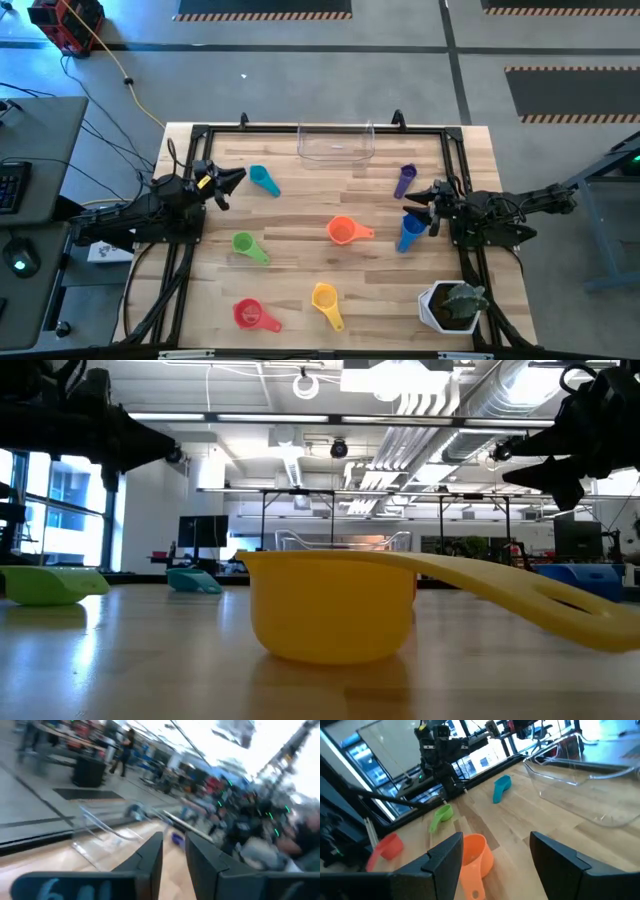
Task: Nest measuring cups in basket
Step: Stack the red measuring cup on top of the orange measuring cup
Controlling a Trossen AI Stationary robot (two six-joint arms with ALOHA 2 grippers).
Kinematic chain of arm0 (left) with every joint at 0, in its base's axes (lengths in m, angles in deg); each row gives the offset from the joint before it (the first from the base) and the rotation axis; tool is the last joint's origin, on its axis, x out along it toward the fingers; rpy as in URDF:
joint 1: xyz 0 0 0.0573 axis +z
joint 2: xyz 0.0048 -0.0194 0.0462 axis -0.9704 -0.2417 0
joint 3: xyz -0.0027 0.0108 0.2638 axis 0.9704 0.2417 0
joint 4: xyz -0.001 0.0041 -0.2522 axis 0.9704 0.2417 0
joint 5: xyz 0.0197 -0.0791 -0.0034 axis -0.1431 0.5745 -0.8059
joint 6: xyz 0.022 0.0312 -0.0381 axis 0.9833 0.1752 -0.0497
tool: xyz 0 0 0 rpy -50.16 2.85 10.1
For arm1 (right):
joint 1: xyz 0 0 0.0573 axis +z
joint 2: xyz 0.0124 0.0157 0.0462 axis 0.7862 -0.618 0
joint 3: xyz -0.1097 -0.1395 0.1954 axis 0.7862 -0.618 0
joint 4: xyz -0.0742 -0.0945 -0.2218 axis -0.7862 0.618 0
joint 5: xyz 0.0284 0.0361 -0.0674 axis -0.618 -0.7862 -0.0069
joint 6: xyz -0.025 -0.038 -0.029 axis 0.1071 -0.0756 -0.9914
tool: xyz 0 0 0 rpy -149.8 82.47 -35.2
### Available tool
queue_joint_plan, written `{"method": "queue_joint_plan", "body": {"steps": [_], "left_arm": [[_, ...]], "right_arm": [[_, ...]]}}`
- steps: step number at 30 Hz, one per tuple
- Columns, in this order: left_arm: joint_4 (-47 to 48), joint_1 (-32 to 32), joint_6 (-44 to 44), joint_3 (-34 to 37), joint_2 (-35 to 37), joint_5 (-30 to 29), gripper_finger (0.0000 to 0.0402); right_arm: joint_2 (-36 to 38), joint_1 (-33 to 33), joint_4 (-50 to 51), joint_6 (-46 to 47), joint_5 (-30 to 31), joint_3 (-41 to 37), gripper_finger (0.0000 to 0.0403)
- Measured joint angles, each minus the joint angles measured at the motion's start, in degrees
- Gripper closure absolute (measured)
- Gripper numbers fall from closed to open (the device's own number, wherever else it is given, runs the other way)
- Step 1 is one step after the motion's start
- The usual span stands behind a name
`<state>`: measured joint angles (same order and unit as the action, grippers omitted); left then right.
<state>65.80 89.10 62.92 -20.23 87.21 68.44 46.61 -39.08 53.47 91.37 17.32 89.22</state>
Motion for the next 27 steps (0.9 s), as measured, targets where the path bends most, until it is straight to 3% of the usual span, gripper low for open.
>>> {"method": "queue_joint_plan", "body": {"steps": [5, 12, 19, 27], "left_arm": [[-4.15, -0.02, -4.87, 0.0, -0.02, -0.96, 0.0311], [-12.87, -0.02, -6.0, -1.56, -0.02, 4.21, 0.0311], [-2.35, -0.02, -2.44, -14.33, -5.02, 7.75, 0.0311], [21.88, -0.02, -1.33, -35.04, -21.15, 16.83, 0.0311]], "right_arm": [[0.0, 0.0, 0.0, 0.58, 0.41, 0.0, 0.0181], [0.0, 0.0, -0.02, 2.61, 1.98, 0.0, 0.0181], [0.0, 0.0, -0.02, 2.94, 1.9, -0.01, 0.0181], [0.0, 0.0, 0.0, 2.36, 1.88, 0.0, 0.0181]]}}
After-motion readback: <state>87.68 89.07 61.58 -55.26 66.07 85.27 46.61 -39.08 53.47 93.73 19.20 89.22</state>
